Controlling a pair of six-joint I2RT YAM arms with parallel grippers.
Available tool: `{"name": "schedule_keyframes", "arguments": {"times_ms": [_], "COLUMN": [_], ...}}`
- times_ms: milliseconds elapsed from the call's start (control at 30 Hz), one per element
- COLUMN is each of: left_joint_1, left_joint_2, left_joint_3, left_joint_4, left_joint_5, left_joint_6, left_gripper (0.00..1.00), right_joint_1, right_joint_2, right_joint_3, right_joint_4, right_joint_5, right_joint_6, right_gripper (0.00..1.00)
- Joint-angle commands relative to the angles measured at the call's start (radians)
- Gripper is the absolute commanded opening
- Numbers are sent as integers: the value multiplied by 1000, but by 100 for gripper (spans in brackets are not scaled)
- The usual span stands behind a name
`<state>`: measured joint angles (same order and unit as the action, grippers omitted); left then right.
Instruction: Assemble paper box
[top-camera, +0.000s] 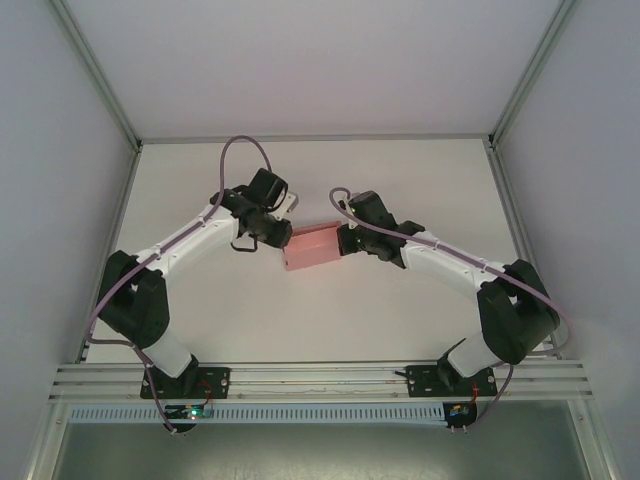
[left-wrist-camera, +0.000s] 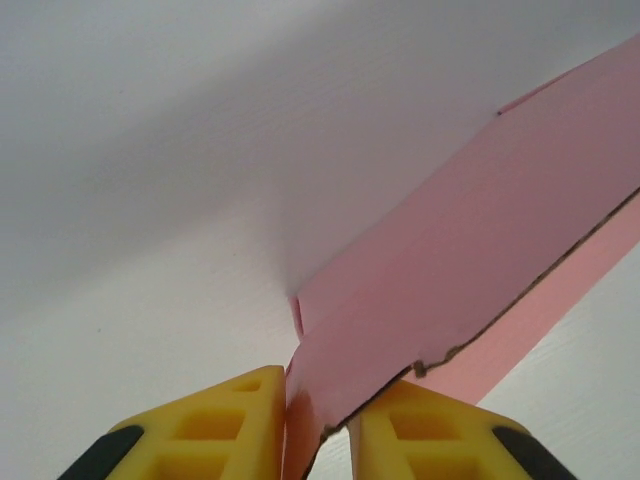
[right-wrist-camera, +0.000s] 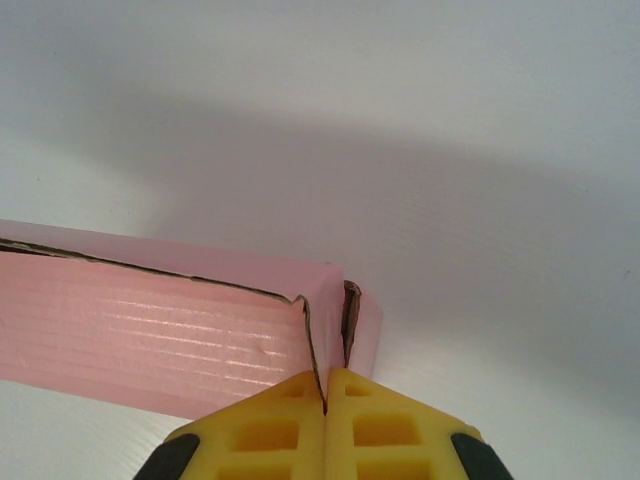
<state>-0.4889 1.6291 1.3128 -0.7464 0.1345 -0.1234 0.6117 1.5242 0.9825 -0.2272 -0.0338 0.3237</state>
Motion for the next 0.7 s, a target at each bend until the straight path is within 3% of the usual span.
{"name": "schedule_keyframes", "arguments": {"times_ms": [0, 133, 400, 500, 667], "left_joint_1": [10, 10, 14, 32, 38], "left_joint_2": [18, 41, 149, 194, 213], "left_joint_3": [36, 60, 202, 259, 294], "left_joint_4": [-104, -125, -260, -311, -330], "left_joint_5": [-32, -30, 2, 119, 207], "left_joint_6": [-88, -148, -277, -332, -423], "left_gripper": [21, 5, 0, 0, 0], "right_joint_1": [17, 41, 116, 139, 171], "right_joint_2": [48, 71, 83, 93, 93], "right_joint_3": [3, 32, 59, 56, 28], "right_joint_4": [-143, -173, -206, -198, -163], "right_joint_5": [24, 62, 191, 210, 227], "right_joint_6": [15, 14, 47, 68, 120], "right_gripper": [0, 0, 0, 0, 0]}}
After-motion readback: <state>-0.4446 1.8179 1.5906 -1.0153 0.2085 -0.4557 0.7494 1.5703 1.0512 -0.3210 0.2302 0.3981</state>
